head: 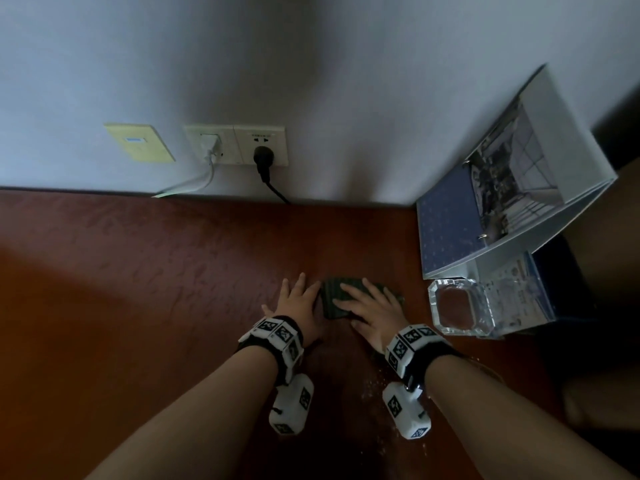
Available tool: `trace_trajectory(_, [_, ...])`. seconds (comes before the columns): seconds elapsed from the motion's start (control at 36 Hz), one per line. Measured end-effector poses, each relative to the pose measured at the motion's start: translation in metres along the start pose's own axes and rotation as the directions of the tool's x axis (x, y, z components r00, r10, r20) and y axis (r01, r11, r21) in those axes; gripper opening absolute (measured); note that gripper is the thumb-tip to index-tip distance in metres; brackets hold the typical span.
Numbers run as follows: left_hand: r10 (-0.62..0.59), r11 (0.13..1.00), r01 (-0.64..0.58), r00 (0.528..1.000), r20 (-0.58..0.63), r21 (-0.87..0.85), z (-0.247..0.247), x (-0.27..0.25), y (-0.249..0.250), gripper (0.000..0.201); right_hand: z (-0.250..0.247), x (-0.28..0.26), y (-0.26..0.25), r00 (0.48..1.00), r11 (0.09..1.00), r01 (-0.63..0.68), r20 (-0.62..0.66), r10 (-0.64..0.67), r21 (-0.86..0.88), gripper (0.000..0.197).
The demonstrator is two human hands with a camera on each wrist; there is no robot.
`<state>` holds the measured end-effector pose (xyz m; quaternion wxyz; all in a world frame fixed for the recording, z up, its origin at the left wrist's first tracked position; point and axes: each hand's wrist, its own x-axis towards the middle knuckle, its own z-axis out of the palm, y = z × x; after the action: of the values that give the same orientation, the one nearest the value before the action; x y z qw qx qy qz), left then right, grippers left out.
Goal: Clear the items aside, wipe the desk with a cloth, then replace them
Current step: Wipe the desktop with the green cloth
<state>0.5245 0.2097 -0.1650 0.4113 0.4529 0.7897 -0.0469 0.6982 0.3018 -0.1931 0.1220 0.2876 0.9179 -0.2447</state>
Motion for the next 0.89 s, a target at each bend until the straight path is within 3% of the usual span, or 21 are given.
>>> trace_trajectory(0.14, [-0.063, 0.988, 0.048, 0.993, 0.1, 0.146, 0.015, -0.017, -0.014, 0.116, 0.013, -0.017, -0.008, 0.999, 0.998, 0.042, -0.011, -0.042, 0.038, 0.053])
trace_trajectory(0.31, [-0.006, 0.978, -0.023, 0.99, 0.138, 0.209, 0.031, -0.034, -0.023, 0.125, 0.028, -0.036, -0.013, 0.993, 0.994, 0.097, -0.077, -0.092, 0.056, 0.055])
trace_trajectory(0.42, [-0.005, 0.976, -0.027, 0.989, 0.146, 0.217, 0.028, -0.034, -0.024, 0.126, 0.021, -0.045, -0.019, 0.984, 0.971, 0.104, -0.163, -0.069, 0.215, 0.05])
trace_trajectory(0.5, [-0.009, 0.976, -0.023, 0.989, 0.147, 0.218, 0.027, -0.034, -0.024, 0.126, -0.003, -0.037, -0.02, 0.998, 0.894, -0.03, 0.067, -0.001, 0.447, 0.036])
trace_trajectory(0.56, [-0.009, 0.974, -0.024, 0.989, 0.146, 0.225, 0.028, -0.033, -0.024, 0.127, -0.022, -0.027, -0.017, 0.983, 0.882, -0.079, 0.184, -0.008, 0.465, 0.045])
trace_trajectory(0.58, [-0.012, 0.974, -0.021, 0.99, 0.143, 0.225, 0.028, -0.032, -0.025, 0.128, -0.032, -0.023, -0.015, 0.976, 0.881, -0.149, 0.21, 0.058, 0.449, 0.052])
trace_trajectory(0.64, [-0.013, 0.976, -0.018, 0.99, 0.139, 0.217, 0.029, -0.03, -0.027, 0.128, -0.05, -0.014, -0.009, 0.971, 0.885, -0.228, 0.164, 0.174, 0.406, 0.06])
trace_trajectory(0.78, [-0.008, 0.981, -0.02, 0.99, 0.139, 0.193, 0.029, -0.029, -0.026, 0.13, -0.063, 0.019, 0.004, 0.976, 0.892, -0.084, -0.143, 0.164, 0.445, 0.061])
trace_trajectory(0.89, [-0.007, 0.987, -0.016, 0.99, 0.138, 0.162, 0.028, -0.03, -0.026, 0.13, -0.055, 0.038, 0.012, 0.98, 0.954, -0.121, -0.118, 0.158, 0.273, 0.062])
